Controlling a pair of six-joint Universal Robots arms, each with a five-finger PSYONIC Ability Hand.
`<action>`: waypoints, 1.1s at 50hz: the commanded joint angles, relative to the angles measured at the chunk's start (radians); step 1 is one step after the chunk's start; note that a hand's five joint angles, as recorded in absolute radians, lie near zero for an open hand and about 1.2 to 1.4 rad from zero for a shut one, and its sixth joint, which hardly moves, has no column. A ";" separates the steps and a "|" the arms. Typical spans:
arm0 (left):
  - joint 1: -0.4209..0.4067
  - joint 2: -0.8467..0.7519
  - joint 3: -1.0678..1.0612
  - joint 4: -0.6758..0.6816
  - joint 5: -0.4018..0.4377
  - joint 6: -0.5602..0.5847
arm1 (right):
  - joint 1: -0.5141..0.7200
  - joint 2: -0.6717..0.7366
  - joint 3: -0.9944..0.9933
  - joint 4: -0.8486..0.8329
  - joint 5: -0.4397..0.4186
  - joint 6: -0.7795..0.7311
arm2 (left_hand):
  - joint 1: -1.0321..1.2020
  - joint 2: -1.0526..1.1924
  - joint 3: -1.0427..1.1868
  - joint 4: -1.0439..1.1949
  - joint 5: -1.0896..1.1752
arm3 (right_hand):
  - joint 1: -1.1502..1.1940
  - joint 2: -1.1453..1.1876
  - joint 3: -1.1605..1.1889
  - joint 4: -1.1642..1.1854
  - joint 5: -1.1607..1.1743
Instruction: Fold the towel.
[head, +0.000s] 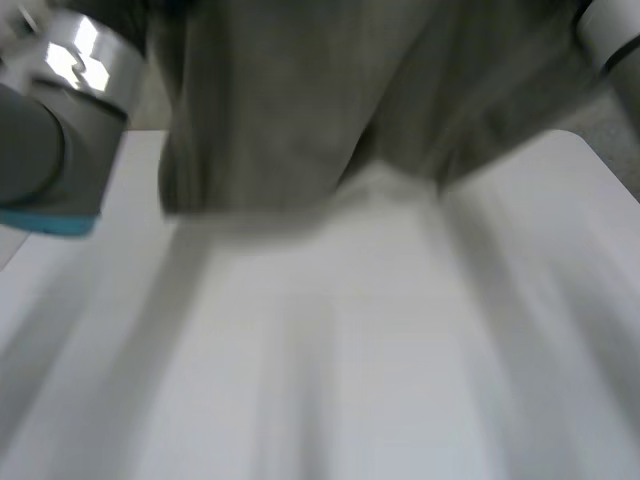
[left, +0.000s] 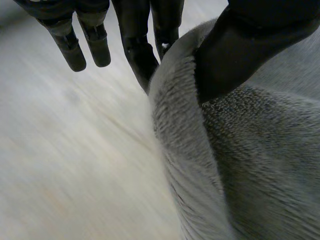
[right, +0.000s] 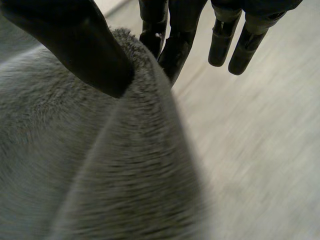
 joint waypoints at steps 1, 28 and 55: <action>0.034 0.107 -0.020 0.054 0.042 -0.114 | -0.015 -0.082 0.050 0.044 -0.154 0.048 | 0.081 0.049 -0.050 -0.056 0.043 | 0.119 0.054 -0.035 -0.058 0.073; 0.128 -0.205 -0.529 -0.267 0.312 0.248 | -0.070 0.149 0.623 0.495 -0.374 -0.640 | 0.079 0.047 -0.050 -0.056 0.040 | 0.119 0.054 -0.035 -0.058 0.073; 0.073 -0.139 -0.546 -0.363 0.229 0.257 | -0.073 -0.023 0.605 0.516 -0.323 -0.446 | -0.799 -0.831 -0.050 -0.056 -0.838 | 0.119 0.054 -0.035 -0.058 0.073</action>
